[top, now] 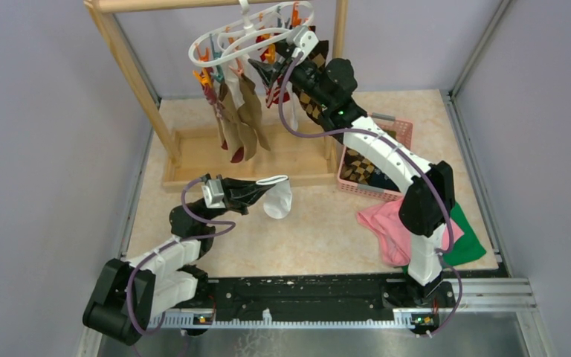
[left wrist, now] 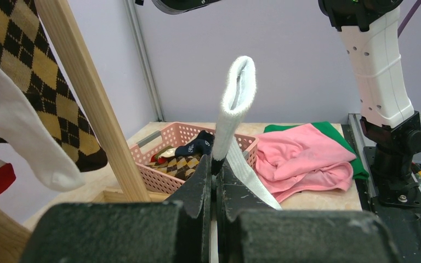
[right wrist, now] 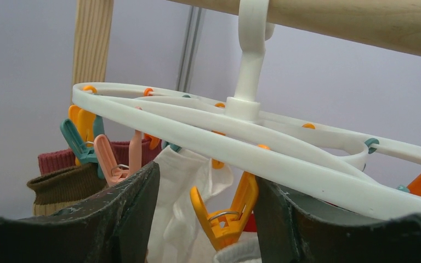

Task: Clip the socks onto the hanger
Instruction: Open the clamp at the hanger.

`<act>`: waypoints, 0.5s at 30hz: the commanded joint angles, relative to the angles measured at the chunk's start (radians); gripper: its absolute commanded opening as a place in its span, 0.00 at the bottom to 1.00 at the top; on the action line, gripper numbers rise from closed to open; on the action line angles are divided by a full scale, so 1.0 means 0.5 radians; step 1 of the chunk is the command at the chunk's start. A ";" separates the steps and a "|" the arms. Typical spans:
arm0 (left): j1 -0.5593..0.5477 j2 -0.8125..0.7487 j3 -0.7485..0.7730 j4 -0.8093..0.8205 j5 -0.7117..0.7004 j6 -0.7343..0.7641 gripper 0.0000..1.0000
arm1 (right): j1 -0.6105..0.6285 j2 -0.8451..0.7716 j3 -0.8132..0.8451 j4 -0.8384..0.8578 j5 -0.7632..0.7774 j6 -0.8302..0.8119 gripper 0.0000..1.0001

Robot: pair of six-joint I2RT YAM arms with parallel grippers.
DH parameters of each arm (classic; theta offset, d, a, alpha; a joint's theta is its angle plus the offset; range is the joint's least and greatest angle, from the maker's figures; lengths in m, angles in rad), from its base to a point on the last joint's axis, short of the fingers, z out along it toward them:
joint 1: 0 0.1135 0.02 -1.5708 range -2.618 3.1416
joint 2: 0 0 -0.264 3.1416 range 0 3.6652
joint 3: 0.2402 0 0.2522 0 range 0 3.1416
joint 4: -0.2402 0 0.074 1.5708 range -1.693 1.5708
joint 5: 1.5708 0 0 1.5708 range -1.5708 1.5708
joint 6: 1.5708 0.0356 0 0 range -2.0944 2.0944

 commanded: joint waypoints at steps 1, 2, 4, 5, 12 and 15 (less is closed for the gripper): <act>0.010 -0.040 -0.006 0.235 0.007 0.007 0.01 | -0.029 -0.006 0.076 0.089 0.004 0.086 0.59; 0.009 -0.040 -0.004 0.236 0.007 0.007 0.01 | -0.030 -0.012 0.063 0.096 0.012 0.094 0.59; 0.009 -0.035 -0.001 0.236 0.010 0.004 0.01 | -0.032 -0.029 0.028 0.116 0.042 0.105 0.59; 0.009 -0.034 0.002 0.237 0.012 0.002 0.01 | -0.032 -0.035 0.015 0.121 0.064 0.109 0.59; 0.009 -0.034 0.008 0.237 0.019 -0.007 0.01 | -0.034 -0.065 -0.020 0.099 0.111 0.109 0.61; 0.011 -0.036 0.012 0.237 0.022 -0.011 0.01 | -0.032 -0.073 -0.028 0.081 0.130 0.108 0.61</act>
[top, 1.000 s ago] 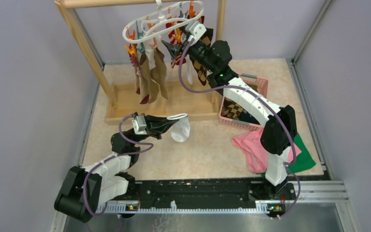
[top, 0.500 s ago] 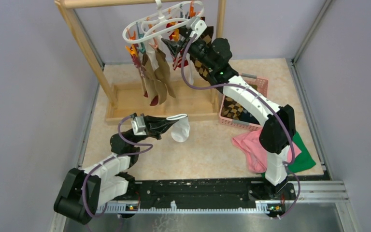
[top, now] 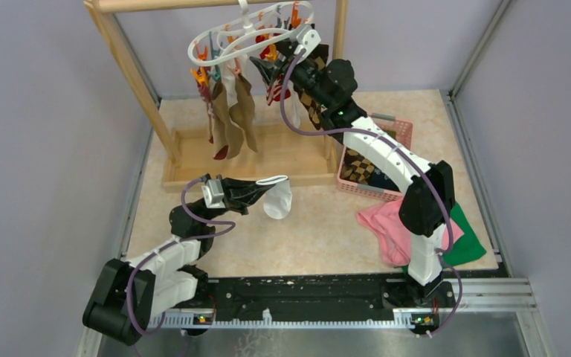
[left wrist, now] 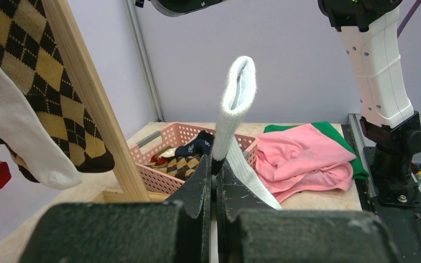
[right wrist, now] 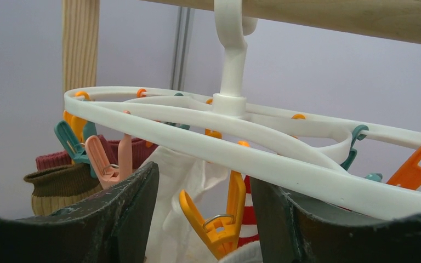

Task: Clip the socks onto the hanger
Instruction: Open the clamp at the hanger.

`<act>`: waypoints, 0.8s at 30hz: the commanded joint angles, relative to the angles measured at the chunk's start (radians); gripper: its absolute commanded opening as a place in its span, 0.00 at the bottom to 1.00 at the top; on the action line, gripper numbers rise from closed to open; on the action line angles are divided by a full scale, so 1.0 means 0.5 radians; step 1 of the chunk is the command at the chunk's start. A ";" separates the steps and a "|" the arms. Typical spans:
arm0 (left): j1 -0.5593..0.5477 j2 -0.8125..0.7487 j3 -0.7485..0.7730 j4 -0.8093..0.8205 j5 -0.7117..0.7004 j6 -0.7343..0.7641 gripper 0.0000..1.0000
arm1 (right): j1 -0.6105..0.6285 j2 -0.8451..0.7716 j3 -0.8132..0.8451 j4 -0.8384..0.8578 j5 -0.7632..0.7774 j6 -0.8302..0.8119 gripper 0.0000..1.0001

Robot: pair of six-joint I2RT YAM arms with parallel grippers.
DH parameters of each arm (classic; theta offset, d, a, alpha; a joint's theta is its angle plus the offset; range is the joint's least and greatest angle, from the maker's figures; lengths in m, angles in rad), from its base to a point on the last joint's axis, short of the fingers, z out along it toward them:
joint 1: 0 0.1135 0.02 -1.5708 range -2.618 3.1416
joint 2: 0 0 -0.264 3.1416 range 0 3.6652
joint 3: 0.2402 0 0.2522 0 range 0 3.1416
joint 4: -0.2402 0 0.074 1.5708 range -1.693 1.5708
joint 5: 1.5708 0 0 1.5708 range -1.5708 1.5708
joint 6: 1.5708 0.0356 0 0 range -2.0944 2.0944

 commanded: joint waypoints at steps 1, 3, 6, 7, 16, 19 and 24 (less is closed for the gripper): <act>0.009 -0.029 0.011 0.237 0.020 -0.010 0.01 | -0.024 -0.077 -0.010 0.042 0.057 0.021 0.61; 0.011 -0.029 0.014 0.237 0.019 -0.013 0.01 | -0.026 -0.085 -0.021 0.035 0.064 0.017 0.60; 0.009 -0.025 0.016 0.240 0.021 -0.019 0.01 | -0.026 -0.099 -0.032 0.030 0.066 0.013 0.57; 0.009 -0.028 0.017 0.240 0.022 -0.019 0.01 | -0.024 -0.104 -0.031 0.027 0.066 0.012 0.54; 0.009 -0.045 0.021 0.246 0.021 -0.040 0.01 | -0.025 -0.130 -0.026 -0.003 0.035 0.030 0.30; 0.011 -0.048 0.021 0.246 0.021 -0.046 0.01 | -0.024 -0.138 -0.009 -0.005 0.004 0.061 0.21; 0.011 -0.057 0.028 0.246 0.014 -0.066 0.01 | -0.027 -0.143 0.026 -0.043 -0.038 0.126 0.08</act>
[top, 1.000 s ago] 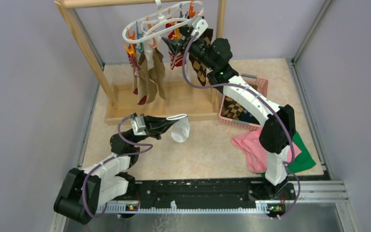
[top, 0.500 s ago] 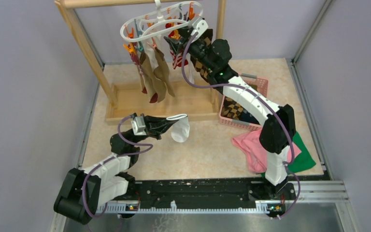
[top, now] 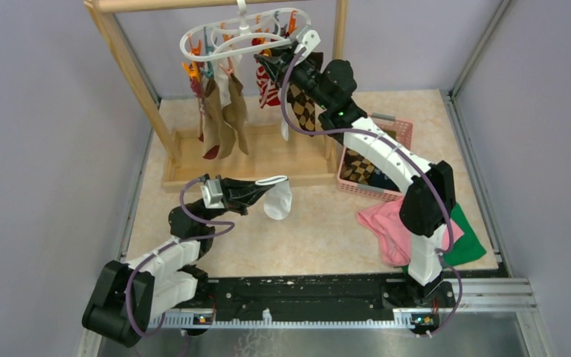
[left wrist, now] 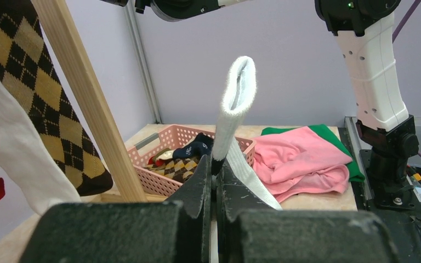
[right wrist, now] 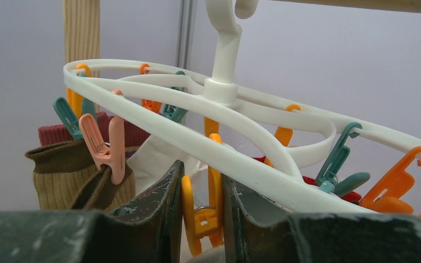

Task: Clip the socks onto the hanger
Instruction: Open the clamp at the hanger.

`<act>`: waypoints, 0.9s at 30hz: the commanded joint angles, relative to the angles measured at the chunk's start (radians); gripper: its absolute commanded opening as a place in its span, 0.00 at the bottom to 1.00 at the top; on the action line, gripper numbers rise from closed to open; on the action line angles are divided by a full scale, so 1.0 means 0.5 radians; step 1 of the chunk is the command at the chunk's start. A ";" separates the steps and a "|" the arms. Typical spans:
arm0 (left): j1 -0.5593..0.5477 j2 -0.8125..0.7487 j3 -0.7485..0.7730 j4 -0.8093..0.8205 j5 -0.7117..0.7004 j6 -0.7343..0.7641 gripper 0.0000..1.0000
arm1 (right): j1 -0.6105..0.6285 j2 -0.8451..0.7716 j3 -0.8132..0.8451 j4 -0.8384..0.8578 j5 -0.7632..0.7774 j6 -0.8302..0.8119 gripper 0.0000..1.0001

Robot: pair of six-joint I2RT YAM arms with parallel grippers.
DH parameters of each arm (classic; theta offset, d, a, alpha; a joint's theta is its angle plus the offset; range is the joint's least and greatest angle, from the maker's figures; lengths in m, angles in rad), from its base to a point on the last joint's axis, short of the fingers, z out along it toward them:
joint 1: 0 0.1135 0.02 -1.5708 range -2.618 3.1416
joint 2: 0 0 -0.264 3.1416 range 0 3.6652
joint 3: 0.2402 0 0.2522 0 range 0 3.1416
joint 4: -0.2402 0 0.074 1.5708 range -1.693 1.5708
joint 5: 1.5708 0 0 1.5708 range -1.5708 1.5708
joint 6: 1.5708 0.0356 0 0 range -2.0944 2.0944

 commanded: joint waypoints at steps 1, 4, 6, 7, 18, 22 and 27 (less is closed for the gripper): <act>0.009 -0.037 0.034 0.246 0.010 -0.036 0.01 | -0.025 -0.140 0.056 -0.021 -0.062 0.097 0.06; 0.009 -0.029 0.057 0.227 -0.011 -0.069 0.01 | -0.024 -0.149 0.078 -0.052 -0.079 0.204 0.01; 0.009 -0.023 0.080 0.205 -0.037 -0.095 0.01 | -0.026 -0.151 0.114 -0.105 -0.085 0.286 0.00; 0.009 -0.021 0.096 0.181 -0.052 -0.107 0.00 | -0.024 -0.146 0.143 -0.147 -0.084 0.340 0.00; 0.010 -0.018 0.294 -0.174 -0.279 -0.106 0.00 | -0.051 -0.072 0.479 -0.607 -0.110 0.788 0.00; 0.009 -0.003 0.363 -0.265 -0.373 -0.120 0.00 | -0.054 -0.062 0.520 -0.680 -0.101 0.849 0.00; 0.009 0.050 0.506 -0.477 -0.556 -0.176 0.00 | -0.056 -0.065 0.546 -0.749 -0.069 0.956 0.00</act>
